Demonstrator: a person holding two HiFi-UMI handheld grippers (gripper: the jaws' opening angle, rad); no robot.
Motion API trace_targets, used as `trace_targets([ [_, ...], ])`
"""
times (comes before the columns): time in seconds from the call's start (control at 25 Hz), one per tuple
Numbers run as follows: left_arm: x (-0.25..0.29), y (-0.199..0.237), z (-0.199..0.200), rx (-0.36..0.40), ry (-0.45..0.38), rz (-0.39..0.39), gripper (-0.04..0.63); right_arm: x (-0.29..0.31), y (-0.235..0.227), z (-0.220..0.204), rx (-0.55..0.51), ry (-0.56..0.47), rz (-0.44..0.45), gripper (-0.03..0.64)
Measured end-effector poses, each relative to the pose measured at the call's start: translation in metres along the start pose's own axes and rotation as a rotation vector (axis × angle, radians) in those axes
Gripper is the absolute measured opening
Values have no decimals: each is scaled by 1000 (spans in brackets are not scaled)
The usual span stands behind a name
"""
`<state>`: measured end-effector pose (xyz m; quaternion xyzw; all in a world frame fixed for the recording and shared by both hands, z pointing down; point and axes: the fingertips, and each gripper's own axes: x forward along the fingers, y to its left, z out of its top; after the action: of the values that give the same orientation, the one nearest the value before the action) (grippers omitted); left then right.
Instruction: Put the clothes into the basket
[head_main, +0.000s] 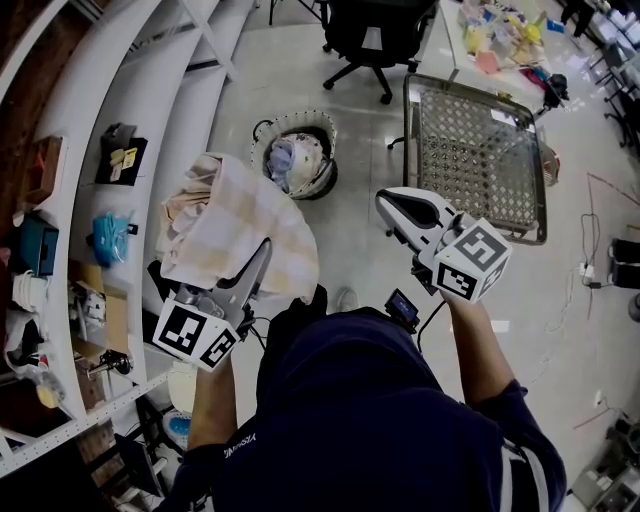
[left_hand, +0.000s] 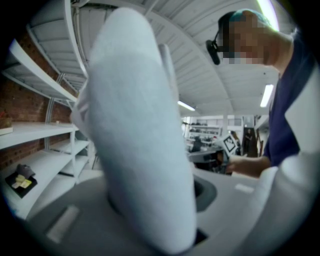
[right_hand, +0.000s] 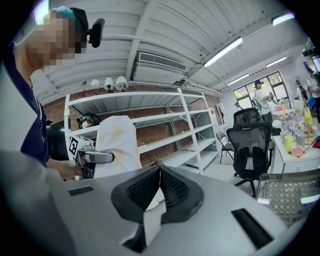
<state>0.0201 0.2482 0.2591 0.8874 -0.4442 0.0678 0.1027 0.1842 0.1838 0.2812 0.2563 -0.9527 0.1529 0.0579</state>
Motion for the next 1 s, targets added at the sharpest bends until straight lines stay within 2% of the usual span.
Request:
trace_targets([
  [0.4,27,49,5,-15,-2,-30,132,39,-32,4,21,23,-30,8],
  [1.0,68,187,5,-65,25,-75,130,173,-71,22,57,70,-55,8],
])
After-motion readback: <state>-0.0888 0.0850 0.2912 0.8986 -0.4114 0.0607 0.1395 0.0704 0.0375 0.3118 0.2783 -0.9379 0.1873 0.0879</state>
